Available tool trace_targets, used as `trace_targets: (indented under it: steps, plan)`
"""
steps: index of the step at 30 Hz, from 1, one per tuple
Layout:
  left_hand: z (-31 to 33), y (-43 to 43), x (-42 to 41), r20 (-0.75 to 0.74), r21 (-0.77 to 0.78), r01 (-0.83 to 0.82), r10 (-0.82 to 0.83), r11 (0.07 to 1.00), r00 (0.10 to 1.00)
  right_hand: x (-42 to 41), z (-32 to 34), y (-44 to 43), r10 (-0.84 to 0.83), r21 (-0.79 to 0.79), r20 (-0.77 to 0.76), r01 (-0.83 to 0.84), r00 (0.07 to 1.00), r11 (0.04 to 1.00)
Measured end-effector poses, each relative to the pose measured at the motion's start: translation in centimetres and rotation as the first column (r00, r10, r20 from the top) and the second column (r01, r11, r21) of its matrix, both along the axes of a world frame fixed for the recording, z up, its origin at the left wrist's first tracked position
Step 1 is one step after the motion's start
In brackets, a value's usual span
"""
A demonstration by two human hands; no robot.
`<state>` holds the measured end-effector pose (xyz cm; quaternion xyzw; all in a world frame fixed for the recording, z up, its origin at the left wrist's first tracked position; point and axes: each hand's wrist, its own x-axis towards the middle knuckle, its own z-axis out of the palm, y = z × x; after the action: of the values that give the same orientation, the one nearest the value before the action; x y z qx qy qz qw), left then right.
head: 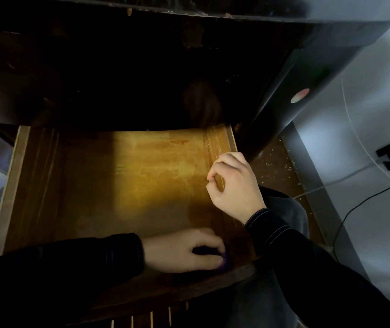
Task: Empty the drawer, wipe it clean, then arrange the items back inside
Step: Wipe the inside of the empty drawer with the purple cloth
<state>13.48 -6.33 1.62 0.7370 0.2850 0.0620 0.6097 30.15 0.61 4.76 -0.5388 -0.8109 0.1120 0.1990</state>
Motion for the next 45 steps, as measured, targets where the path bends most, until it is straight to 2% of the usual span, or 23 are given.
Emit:
trace_targets:
  steps: [2, 5, 6, 8, 10, 12, 13, 16, 17, 19, 21, 23, 25, 28, 30, 32, 36, 38, 41, 42, 43, 45]
  plan:
    - [-0.2, -0.3, -0.4, -0.041, -0.058, -0.004, 0.002, 0.998, 0.999, -0.1, 0.0, 0.0, 0.003, -0.001, 0.011, -0.003, 1.0, 1.0]
    - [-1.1, -0.5, 1.3, -0.229, 0.045, -0.002, 0.012, 0.999, 0.973, 0.0, 0.0, 0.0, 0.005, -0.005, 0.022, -0.004, 1.0, 1.0]
    - [-1.1, -0.5, 1.8, -0.238, 0.083, -0.001, 0.02, 0.997, 0.971, 0.0, 0.0, 0.0, 0.005, -0.006, 0.025, -0.005, 1.0, 1.0]
    - [-0.5, -0.6, 2.1, -0.114, 0.114, -0.034, 0.047, 0.993, 0.992, -0.1, 0.0, 0.1, 0.005, -0.004, 0.019, -0.005, 1.0, 1.0]
    - [0.4, -0.7, 1.1, 0.062, 0.055, -0.06, 0.057, 0.997, 0.996, 0.0, -0.1, 0.1, 0.002, -0.001, 0.014, -0.002, 1.0, 1.0]
    - [0.7, -0.9, 0.0, 0.131, 0.022, -0.045, 0.042, 0.999, 0.991, 0.0, -0.1, 0.1, 0.005, 0.007, 0.008, -0.005, 1.0, 1.0]
    - [0.5, -1.1, -0.3, 0.096, 0.017, -0.034, 0.032, 0.999, 0.995, 0.0, -0.1, 0.1, 0.006, 0.008, 0.007, -0.006, 1.0, 1.0]
    - [-0.6, -1.3, 0.0, -0.191, 0.037, 0.009, -0.002, 0.999, 0.982, 0.0, -0.1, 0.1, 0.006, -0.002, 0.017, -0.006, 1.0, 1.0]
    - [-0.8, -1.5, 0.1, -0.236, 0.049, 0.016, -0.004, 0.999, 0.972, 0.0, -0.1, 0.1, 0.008, -0.006, 0.023, -0.007, 1.0, 1.0]
    - [-0.3, -1.7, -0.2, -0.141, 0.08, -0.004, 0.015, 0.997, 0.99, 0.0, -0.1, 0.1, 0.009, -0.008, 0.027, -0.009, 1.0, 1.0]
    - [0.8, -1.7, -0.9, 0.034, 0.04, -0.038, 0.037, 0.998, 0.999, 0.0, -0.1, 0.1, 0.006, 0.0, 0.024, -0.006, 1.0, 1.0]
    - [1.4, -1.6, -1.2, 0.106, -0.003, -0.038, 0.039, 0.999, 0.994, -0.1, -0.1, 0.2, 0.002, 0.006, 0.025, -0.002, 1.0, 1.0]
    - [1.0, -1.1, -0.4, 0.049, -0.008, -0.025, 0.026, 1.0, 0.998, -0.1, -0.1, 0.2, 0.0, 0.006, 0.036, 0.0, 0.999, 1.0]
    - [-0.4, -0.1, 2.8, -0.157, 0.022, -0.013, 0.016, 1.0, 0.987, -0.1, -0.1, 0.1, 0.0, -0.003, 0.054, 0.0, 0.999, 1.0]
    - [-0.9, 0.2, 4.4, -0.231, 0.057, -0.044, 0.056, 0.997, 0.971, -0.1, -0.1, 0.1, -0.001, -0.006, 0.062, 0.001, 0.998, 1.0]
    - [-0.7, 0.2, 4.7, -0.208, 0.101, -0.078, 0.098, 0.992, 0.973, -0.2, 0.0, 0.1, -0.004, -0.003, 0.062, 0.005, 0.998, 1.0]
    - [0.3, 0.0, 2.9, 0.001, -0.074, -0.124, 0.124, 0.989, 0.992, -0.1, -0.1, 0.2, -0.006, 0.013, 0.051, 0.006, 0.999, 1.0]
    - [0.0, 0.0, 2.9, -0.046, -0.038, -0.083, 0.081, 0.996, 0.996, -0.1, -0.2, 0.3, -0.005, 0.007, 0.048, 0.004, 0.999, 1.0]
    - [-0.9, 0.3, 4.3, -0.298, 0.047, -0.002, 0.015, 0.999, 0.954, -0.1, -0.2, 0.2, -0.006, -0.006, 0.056, 0.006, 0.998, 1.0]
    - [-0.9, 0.3, 4.7, -0.332, 0.067, 0.018, 0.006, 0.998, 0.943, -0.1, -0.1, 0.1, -0.007, -0.007, 0.057, 0.007, 0.998, 1.0]
    - [-0.7, 0.4, 4.9, -0.335, 0.097, 0.044, -0.009, 0.994, 0.942, -0.1, -0.1, 0.1, -0.008, -0.005, 0.058, 0.008, 0.998, 1.0]
    - [-0.3, 0.6, 5.0, -0.245, 0.159, 0.059, -0.019, 0.985, 0.969, 0.0, -0.2, 0.1, -0.009, -0.001, 0.062, 0.009, 0.998, 1.0]
